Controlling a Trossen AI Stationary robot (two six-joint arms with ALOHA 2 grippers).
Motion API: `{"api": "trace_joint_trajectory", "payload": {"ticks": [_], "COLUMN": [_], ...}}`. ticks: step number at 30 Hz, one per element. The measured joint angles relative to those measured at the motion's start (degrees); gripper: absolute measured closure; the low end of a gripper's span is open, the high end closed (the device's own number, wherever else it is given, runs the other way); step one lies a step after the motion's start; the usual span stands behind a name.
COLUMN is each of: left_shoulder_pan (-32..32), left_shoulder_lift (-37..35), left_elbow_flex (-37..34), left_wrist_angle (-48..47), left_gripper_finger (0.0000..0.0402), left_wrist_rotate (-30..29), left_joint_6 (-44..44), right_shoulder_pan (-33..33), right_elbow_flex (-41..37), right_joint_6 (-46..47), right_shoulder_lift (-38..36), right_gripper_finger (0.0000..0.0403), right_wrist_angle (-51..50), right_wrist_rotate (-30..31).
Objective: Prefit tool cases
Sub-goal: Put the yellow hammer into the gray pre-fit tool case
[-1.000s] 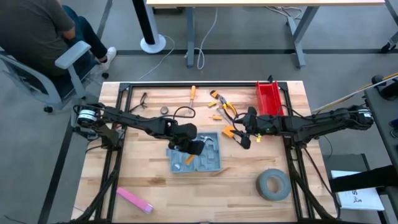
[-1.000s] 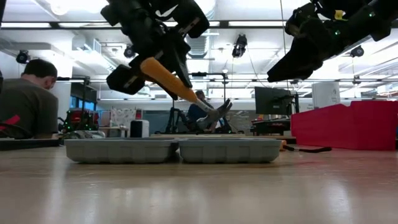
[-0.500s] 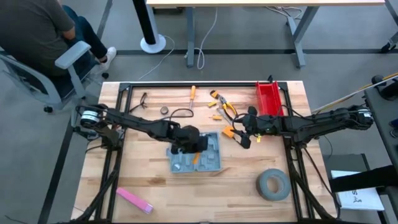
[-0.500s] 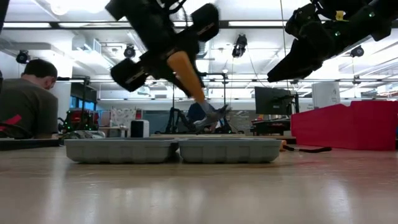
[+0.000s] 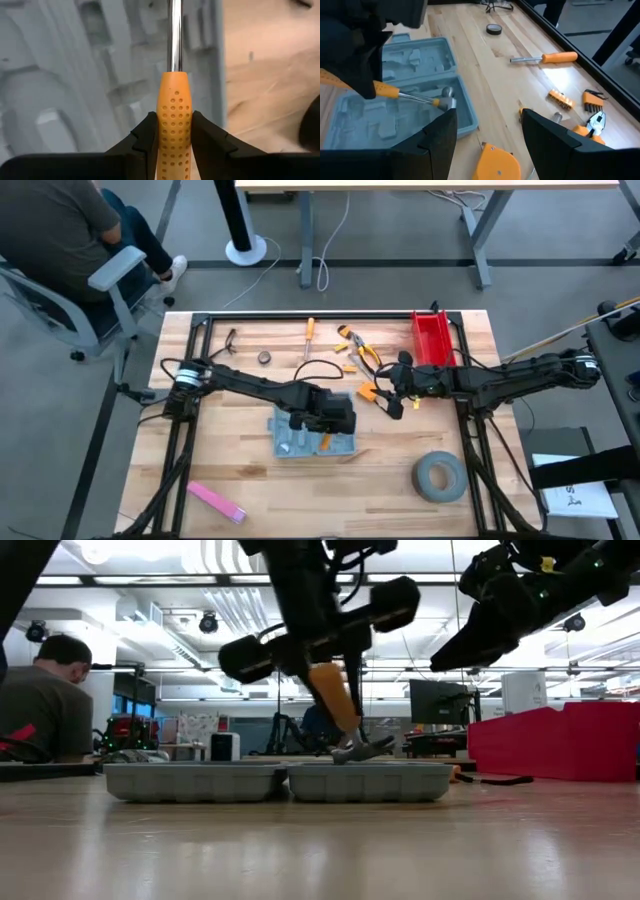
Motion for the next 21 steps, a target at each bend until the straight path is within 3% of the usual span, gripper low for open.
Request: {"api": "trace_joint_trajectory", "payload": {"ticks": [8,21], "left_shoulder_pan": [-0.6,-2.0], "left_shoulder_lift": [1.9,1.9], "left_elbow_flex": [2.5,2.5], "left_wrist_angle": [-1.2,-3.6], "left_gripper_finger": [0.0314,0.0314], "left_wrist_rotate": [-4.3,-4.3], "left_joint_6": [-5.9,-13.1], "right_shoulder_pan": [0.0,0.0], "right_elbow_flex": [0.0,0.0], "right_joint_6": [-2.5,-4.4], "right_shoulder_lift": [0.0,0.0], "right_gripper_finger": [0.0204,0.0204], "right_wrist_angle": [-0.6,-0.2], "right_wrist_rotate": [-1.4,-1.4]}}
